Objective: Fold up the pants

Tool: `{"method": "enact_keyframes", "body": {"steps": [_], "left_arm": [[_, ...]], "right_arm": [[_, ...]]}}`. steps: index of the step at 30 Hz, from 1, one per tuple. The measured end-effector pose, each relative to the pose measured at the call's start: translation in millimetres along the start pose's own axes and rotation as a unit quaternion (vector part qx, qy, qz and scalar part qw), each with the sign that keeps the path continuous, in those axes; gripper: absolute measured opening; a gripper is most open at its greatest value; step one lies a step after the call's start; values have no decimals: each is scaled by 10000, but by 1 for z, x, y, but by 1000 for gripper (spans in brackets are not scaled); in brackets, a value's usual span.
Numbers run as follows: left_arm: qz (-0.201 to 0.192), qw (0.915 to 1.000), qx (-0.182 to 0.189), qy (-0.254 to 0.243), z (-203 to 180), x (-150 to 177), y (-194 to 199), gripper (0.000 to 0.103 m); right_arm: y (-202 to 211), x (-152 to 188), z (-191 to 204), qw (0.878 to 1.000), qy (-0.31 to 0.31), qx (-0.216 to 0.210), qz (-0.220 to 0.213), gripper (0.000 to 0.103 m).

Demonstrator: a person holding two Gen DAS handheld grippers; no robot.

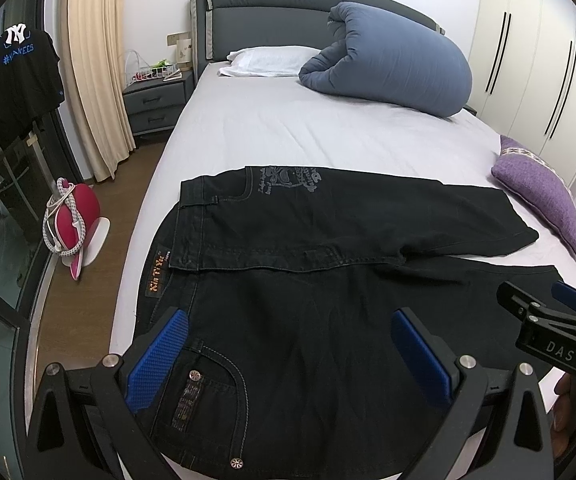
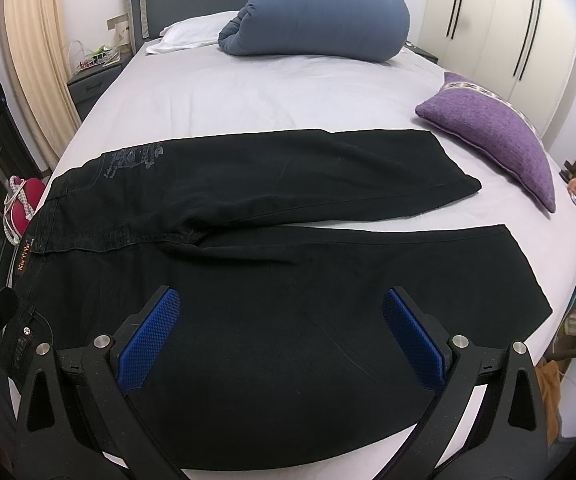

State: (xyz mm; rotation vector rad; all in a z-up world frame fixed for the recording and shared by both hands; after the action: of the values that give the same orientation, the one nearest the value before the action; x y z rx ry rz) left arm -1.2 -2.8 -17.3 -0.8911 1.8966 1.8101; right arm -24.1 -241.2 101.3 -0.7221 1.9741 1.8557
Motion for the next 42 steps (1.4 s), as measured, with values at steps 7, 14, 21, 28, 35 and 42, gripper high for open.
{"method": "enact_keyframes", "body": {"steps": [7, 14, 21, 28, 35, 42], "left_arm": [[123, 9999, 37, 18, 4, 0, -11, 103], [249, 9995, 138, 135, 20, -22, -34, 103], [620, 9952, 678, -350, 33, -73, -78, 103], [818, 9901, 667, -929, 49, -146, -144, 103], [1618, 9646, 691, -1964, 51, -184, -236, 102], [2455, 9355, 1080, -2299, 54, -184, -305, 87]], "right_arm": [[-6, -2, -1, 9998, 15, -218, -39, 103], [-12, -15, 2, 9968, 132, -748, -236, 103], [-27, -50, 11, 9864, 778, -1354, -505, 103], [-64, -124, 13, 9654, 1672, -1882, -681, 103], [-127, -197, 12, 9445, 2232, -2365, -470, 73], [-186, -229, 29, 9253, 2599, -2761, -115, 64]]}}
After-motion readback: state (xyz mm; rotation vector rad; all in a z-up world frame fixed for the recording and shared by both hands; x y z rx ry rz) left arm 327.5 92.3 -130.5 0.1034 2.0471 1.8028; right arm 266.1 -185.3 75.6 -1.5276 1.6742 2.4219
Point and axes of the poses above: each gripper's, at about its wrist camera, not at the fingertips, and y roughly against the way its jaws point, z to its left, x to its underside, the point moved 1 cm from there along -y, roughly the way its jaws point, and after that the axes turned 3 degrees about y, right-handed, at the moved point
